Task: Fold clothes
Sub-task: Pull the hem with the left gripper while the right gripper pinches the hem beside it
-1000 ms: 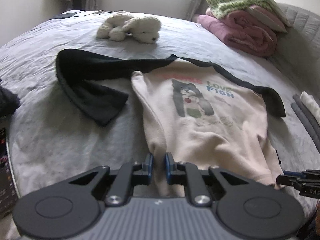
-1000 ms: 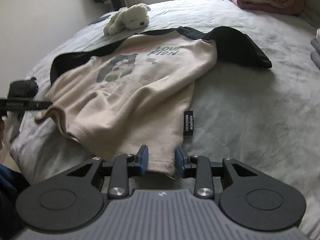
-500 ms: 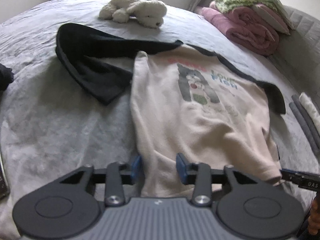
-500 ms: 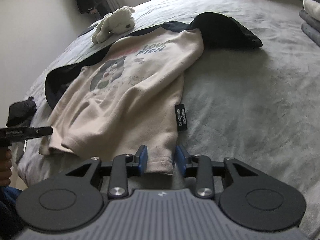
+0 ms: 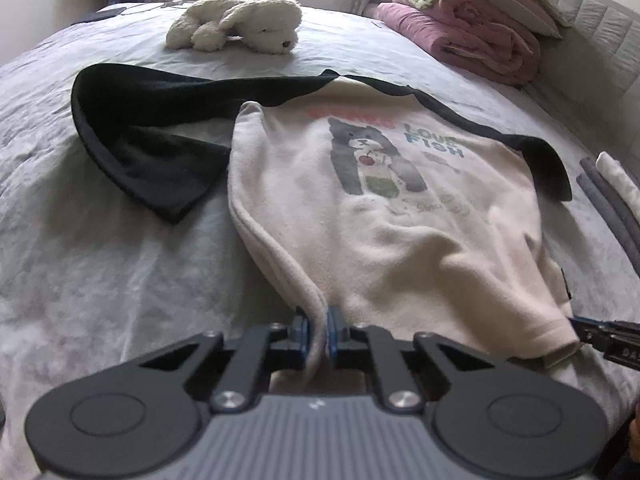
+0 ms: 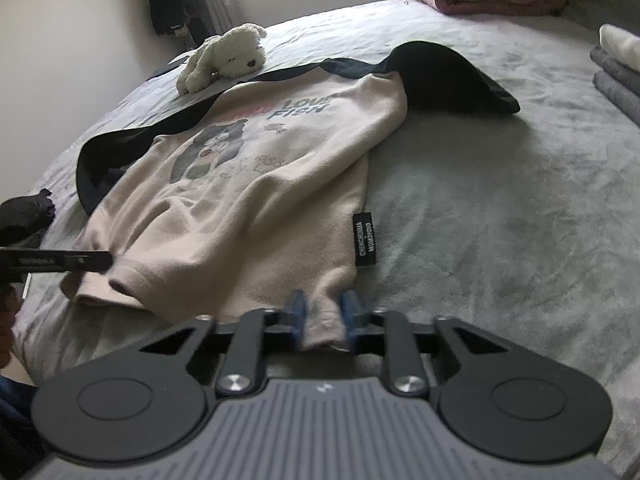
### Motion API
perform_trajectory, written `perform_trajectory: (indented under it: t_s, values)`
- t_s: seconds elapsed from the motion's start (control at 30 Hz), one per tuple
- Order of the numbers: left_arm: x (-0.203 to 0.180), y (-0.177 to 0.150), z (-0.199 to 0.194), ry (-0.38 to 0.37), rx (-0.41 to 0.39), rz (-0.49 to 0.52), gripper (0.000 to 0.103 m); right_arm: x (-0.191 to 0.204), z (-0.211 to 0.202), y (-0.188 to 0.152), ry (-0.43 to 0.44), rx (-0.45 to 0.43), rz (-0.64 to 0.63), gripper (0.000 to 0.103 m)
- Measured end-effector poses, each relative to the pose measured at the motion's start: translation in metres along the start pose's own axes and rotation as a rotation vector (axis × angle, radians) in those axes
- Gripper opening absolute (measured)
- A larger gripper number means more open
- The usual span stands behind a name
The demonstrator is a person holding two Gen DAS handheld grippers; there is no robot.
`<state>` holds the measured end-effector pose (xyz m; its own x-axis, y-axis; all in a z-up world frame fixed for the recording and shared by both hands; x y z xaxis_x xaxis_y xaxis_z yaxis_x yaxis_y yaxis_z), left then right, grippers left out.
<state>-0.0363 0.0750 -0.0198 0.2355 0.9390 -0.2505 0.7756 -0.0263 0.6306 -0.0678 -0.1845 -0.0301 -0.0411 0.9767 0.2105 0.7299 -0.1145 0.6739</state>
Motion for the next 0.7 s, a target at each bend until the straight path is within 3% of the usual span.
perform_trajectory:
  t_s: [0.47,0.7]
  values:
    - [0.015,0.001,-0.069,-0.135,-0.081,-0.124,0.007,-0.021,-0.071,0.035,-0.014,-0.106,0.128,0.008]
    - [0.025,-0.017,-0.076,-0.124,-0.069,-0.124,0.007,-0.034,-0.103,0.029,-0.057,-0.094,0.124,0.008]
Point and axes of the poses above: each gripper's, at about its wrist camera, not at the fingertips, and z roughly the way its jaws point, x to its left, y to its top, the point moved 8 cm from there along z, roughly the way its jaws point, and after that the axes turned 5 degrees about -y, right-handed, at the moved point
